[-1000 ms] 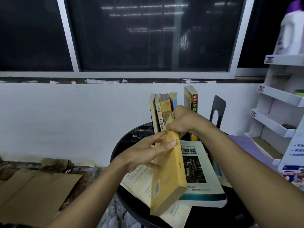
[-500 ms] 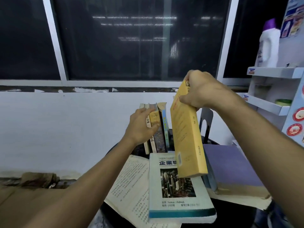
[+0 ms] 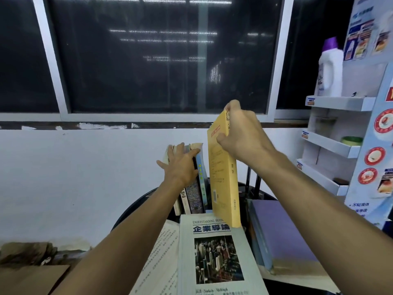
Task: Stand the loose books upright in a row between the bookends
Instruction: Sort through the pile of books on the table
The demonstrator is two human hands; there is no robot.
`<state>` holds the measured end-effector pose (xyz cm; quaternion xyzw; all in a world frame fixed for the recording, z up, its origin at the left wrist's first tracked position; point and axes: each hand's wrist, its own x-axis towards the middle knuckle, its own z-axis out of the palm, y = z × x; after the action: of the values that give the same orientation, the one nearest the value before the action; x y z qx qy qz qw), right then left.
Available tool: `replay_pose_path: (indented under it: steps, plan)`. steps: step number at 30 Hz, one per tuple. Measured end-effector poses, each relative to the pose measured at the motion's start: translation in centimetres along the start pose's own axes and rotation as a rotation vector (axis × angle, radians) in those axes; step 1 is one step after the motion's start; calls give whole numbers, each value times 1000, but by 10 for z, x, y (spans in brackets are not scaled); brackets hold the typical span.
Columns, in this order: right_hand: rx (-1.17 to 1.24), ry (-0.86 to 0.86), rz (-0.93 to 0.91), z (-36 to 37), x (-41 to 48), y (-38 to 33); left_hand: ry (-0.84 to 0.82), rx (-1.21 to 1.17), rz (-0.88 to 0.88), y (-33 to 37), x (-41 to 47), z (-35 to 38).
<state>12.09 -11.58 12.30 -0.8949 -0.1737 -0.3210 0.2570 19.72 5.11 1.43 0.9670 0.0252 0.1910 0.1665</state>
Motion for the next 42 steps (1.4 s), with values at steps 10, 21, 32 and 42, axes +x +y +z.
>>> replay_pose_path:
  steps: [10,21,32,42]
  plan:
    - [135,190,-89,50,4,18,75,-34,64,-17,-2,11]
    - [198,224,-64,120,-1,36,69,-16,114,-24,-6,7]
    - [129,183,-66,156,0,57,87,-29,129,-23,-3,10]
    - [161,141,-92,158,-3,66,100,-34,135,-22,-2,13]
